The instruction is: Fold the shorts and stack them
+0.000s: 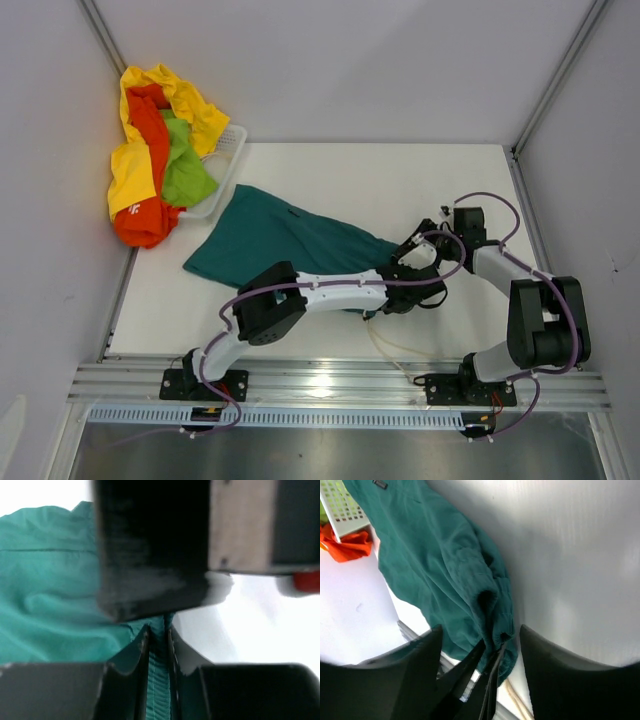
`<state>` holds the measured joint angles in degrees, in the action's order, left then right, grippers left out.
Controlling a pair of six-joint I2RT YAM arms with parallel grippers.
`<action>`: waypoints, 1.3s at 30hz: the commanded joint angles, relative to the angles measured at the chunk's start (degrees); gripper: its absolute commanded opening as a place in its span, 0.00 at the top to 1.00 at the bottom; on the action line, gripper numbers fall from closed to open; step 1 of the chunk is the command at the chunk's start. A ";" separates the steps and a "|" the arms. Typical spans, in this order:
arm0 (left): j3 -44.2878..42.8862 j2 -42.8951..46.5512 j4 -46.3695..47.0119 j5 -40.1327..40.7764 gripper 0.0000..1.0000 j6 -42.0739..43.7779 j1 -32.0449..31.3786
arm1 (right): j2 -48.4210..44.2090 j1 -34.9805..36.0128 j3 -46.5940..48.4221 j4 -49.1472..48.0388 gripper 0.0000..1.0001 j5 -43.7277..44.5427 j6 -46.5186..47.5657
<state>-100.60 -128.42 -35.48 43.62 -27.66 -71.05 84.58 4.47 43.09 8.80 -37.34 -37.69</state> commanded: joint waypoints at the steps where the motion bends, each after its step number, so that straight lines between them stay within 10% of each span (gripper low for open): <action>1: 3.56 4.31 2.08 -6.61 1.00 0.77 3.45 | -4.85 -1.13 -0.10 -2.90 0.31 -0.63 1.13; 10: 6.99 9.50 4.90 -13.81 1.00 1.12 5.83 | -7.85 -1.13 -7.14 -12.57 0.09 0.08 -1.50; 39: 5.22 9.41 5.42 -14.70 1.00 -0.55 6.18 | -2.40 9.50 -9.25 -25.93 0.15 13.09 -19.17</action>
<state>-95.42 -121.38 -34.04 28.88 -27.20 -65.56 80.88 12.67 33.65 -12.23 -21.69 -55.11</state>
